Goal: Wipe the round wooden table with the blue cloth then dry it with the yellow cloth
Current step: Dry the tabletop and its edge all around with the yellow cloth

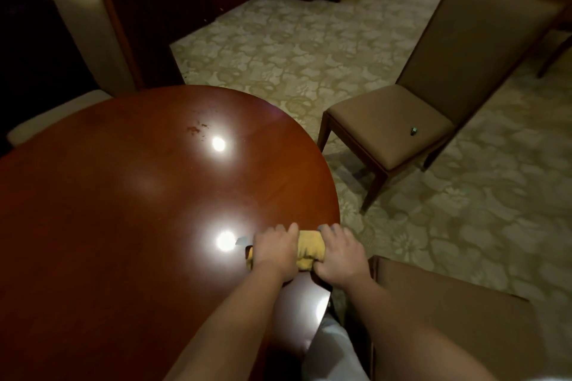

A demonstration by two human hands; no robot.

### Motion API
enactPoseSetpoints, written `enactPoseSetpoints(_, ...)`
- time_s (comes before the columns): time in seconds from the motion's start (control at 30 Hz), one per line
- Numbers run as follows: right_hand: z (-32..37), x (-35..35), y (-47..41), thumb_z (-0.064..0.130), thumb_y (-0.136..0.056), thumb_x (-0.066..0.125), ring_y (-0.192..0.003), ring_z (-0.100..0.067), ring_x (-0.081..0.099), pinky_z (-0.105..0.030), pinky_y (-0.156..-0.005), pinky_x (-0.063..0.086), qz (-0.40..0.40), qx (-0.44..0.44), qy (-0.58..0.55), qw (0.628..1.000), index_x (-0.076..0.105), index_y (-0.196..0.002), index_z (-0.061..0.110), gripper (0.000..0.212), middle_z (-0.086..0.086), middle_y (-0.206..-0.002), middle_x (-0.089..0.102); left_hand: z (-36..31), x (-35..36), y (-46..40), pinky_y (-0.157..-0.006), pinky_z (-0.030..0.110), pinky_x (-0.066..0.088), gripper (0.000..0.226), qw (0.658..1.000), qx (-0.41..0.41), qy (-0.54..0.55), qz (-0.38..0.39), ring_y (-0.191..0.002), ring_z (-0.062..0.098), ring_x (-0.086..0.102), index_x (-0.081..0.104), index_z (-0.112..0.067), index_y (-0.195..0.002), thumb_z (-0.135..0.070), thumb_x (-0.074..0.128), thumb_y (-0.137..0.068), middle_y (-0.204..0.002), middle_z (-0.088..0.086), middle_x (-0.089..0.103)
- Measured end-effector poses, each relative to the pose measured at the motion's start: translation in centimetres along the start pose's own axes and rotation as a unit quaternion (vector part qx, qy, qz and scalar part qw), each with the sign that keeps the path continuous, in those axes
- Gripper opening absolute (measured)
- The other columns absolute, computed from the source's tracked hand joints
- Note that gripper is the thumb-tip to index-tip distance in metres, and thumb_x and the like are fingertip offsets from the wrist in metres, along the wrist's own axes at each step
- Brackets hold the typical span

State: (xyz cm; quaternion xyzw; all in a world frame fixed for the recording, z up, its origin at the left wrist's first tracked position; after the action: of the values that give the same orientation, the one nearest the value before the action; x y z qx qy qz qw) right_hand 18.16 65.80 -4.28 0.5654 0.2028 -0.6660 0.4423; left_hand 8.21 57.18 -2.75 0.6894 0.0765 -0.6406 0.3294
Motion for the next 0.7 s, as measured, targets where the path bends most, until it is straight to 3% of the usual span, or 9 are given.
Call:
enactPoseSetpoints(0.3, -0.3, -1.6, -7.6, 0.037, -0.053, 0.069, -0.080, -0.028, 0.058, -0.035, -0.061, 0.049, -0.016, -0.112, 0.049, 0.992, 0.061, -0.106, 0.013, 0.059, -0.005, -0.091, 0.057, 1.8, -0.8, -4.6, -0.076, 0.035, 0.038, 0.041, 0.994, -0.076, 0.069, -0.022, -0.104, 0.026, 0.054, 0.039, -0.019, -0.114, -0.036, 0.057, -0.081, -0.115, 0.005, 0.053)
enactPoseSetpoints(0.5, 0.4, -3.9, -16.8, 0.041, -0.069, 0.062, -0.101, -0.027, 0.051, -0.040, -0.082, 0.047, 0.023, -0.183, 0.097, 0.978, 0.050, -0.124, 0.017, 0.062, -0.005, -0.110, 0.053, 4.6, -2.7, -11.0, -0.081, 0.035, 0.039, 0.039, 0.981, -0.161, 0.098, -0.045, -0.106, 0.025, 0.053, 0.040, -0.020, -0.115, -0.029, 0.054, -0.080, -0.116, 0.004, 0.053)
enactPoseSetpoints(0.7, 1.4, -5.5, -26.3, 0.043, -0.070, 0.062, -0.104, -0.027, 0.049, -0.040, -0.082, 0.046, 0.039, -0.258, 0.111, 0.959, 0.049, -0.126, 0.017, 0.063, -0.004, -0.112, 0.051, 7.7, -4.7, -17.5, -0.075, 0.032, 0.040, 0.038, 0.960, -0.244, 0.119, -0.062, -0.099, 0.024, 0.056, 0.043, -0.021, -0.110, -0.035, 0.056, -0.078, -0.110, 0.002, 0.055)
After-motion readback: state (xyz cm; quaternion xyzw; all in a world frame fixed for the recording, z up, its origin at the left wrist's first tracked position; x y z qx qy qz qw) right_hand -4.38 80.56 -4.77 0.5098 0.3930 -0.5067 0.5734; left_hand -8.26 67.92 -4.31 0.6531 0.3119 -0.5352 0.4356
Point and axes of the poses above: each hand's wrist, its own y-axis away from the middle knuckle, its own x-axis out of the palm, z = x × y, the point moved 4 cm from there along -y, towards the middle knuckle
